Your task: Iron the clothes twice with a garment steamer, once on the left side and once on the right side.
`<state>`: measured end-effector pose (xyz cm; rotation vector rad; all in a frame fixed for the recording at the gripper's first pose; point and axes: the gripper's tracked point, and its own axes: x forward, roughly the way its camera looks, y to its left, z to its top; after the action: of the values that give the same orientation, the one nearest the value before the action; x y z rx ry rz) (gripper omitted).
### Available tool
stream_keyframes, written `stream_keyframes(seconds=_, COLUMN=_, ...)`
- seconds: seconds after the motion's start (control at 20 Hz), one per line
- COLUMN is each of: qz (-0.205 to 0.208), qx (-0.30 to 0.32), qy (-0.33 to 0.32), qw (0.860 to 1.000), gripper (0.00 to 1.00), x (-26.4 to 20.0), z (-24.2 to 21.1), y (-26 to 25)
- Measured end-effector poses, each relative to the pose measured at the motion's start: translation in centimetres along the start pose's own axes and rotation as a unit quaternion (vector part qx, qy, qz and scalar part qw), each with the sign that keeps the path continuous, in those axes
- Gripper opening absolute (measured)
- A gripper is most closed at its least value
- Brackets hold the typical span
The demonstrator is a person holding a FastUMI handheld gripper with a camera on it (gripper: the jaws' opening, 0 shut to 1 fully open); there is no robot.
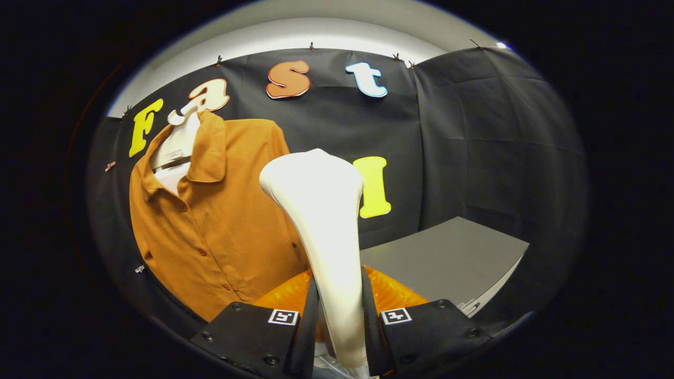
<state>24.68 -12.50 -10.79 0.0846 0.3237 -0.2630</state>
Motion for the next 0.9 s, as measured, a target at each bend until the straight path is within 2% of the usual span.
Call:
stream_keyframes(seconds=0.45, qz=0.001, qx=-0.032, qy=-0.002, qw=0.999, gripper=0.42, x=0.3, z=-1.3, y=8.5)
stream_keyframes(seconds=0.9, qz=-0.017, qx=-0.068, qy=0.032, qw=0.997, gripper=0.42, x=3.3, z=-3.8, y=11.1)
